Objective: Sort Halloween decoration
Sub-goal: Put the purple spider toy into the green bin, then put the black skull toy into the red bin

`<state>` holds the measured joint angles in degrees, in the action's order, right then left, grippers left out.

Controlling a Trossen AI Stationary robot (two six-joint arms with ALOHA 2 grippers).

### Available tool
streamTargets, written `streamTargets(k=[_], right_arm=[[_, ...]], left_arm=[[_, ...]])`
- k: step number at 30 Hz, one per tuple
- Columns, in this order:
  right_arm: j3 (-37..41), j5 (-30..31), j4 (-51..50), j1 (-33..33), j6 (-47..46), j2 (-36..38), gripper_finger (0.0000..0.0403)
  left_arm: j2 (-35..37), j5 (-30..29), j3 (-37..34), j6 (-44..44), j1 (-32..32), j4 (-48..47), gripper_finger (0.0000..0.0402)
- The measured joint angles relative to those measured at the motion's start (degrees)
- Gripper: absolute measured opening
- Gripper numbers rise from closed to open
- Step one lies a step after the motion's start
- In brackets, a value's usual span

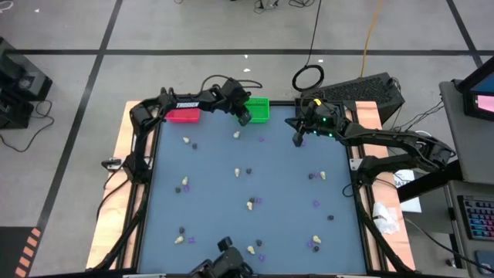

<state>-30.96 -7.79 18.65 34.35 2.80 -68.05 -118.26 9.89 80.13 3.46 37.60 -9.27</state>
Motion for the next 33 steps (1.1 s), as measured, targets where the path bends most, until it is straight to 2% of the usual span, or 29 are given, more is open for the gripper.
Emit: streamTargets(k=[7,11,15,18,22,25,33], right_arm=[[0.0,0.0,0.0,0.0,0.8,0.0,0.0],[0.0,0.0,0.0,0.0,0.9,0.0,0.0],[0.0,0.0,0.0,0.0,1.1,0.0,0.0],[0.0,0.0,0.0,0.0,1.4,0.0,0.0],[0.0,0.0,0.0,0.0,1.5,0.0,0.0],[0.0,0.0,0.0,0.0,1.6,0.0,0.0],[0.0,0.0,-1.1,0.0,1.6,0.0,0.0]], left_arm=[[0.2,0.0,2.6,0.0,0.1,-1.0,0.0105],[0.2,0.0,6.4,1.3,0.1,-5.7,0.0123],[2.4,-0.4,8.6,7.8,-1.2,-14.4,0.0105],[5.9,-1.2,8.7,11.8,-3.5,-21.0,0.0076],[10.1,-4.6,8.2,12.4,-7.6,-29.1,0.003],[13.1,-7.4,5.4,11.7,-10.9,-30.8,0.0005],[20.6,-10.6,-9.2,1.0,-16.8,-31.7,0.0008]])
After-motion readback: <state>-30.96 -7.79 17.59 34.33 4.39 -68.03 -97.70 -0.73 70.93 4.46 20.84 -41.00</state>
